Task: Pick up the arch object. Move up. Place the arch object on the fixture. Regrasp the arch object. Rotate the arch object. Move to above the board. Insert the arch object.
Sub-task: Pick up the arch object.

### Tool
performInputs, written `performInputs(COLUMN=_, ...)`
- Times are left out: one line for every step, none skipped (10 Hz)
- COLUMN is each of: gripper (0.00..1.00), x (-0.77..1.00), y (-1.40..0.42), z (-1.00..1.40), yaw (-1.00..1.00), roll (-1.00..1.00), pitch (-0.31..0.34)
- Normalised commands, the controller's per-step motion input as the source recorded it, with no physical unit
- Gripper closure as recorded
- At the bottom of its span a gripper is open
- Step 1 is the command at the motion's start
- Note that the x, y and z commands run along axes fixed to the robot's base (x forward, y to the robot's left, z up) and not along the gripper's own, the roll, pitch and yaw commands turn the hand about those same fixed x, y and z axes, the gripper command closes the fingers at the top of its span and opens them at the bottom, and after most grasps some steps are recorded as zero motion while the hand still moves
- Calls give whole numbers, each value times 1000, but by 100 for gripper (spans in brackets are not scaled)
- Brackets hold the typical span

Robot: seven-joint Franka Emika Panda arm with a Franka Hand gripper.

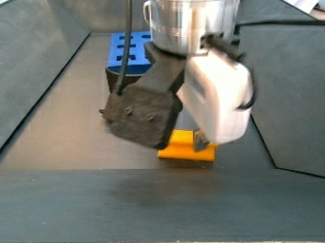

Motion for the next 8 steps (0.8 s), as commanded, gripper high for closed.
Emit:
performInputs(gripper=0, x=0, y=-194, z=-149, yaw=-637, roll=-287, pitch=-116)
performInputs(gripper=0, x=0, y=-243, z=-51, yaw=-580, roll=-320, pitch=-130)
performInputs(gripper=0, x=0, y=-217, z=-100, yaw=-543, roll=-329, pitch=-91)
performInputs(gripper=0, x=66, y=-6, z=-477, yaw=-606, roll=-276, pitch=0)
performInputs(gripper=0, x=-91, y=40, z=-677, yaw=-571, roll=-214, pitch=0)
performInputs(gripper=0, x=-234, y=243, z=-891, yaw=-511, roll=-141, pitch=0)
performInputs(gripper=0, x=-234, y=277, z=-934, yaw=-454, roll=-126, pitch=0)
performInputs(gripper=0, x=-123, y=0, z=-594, yaw=-363, roll=-277, pitch=0)
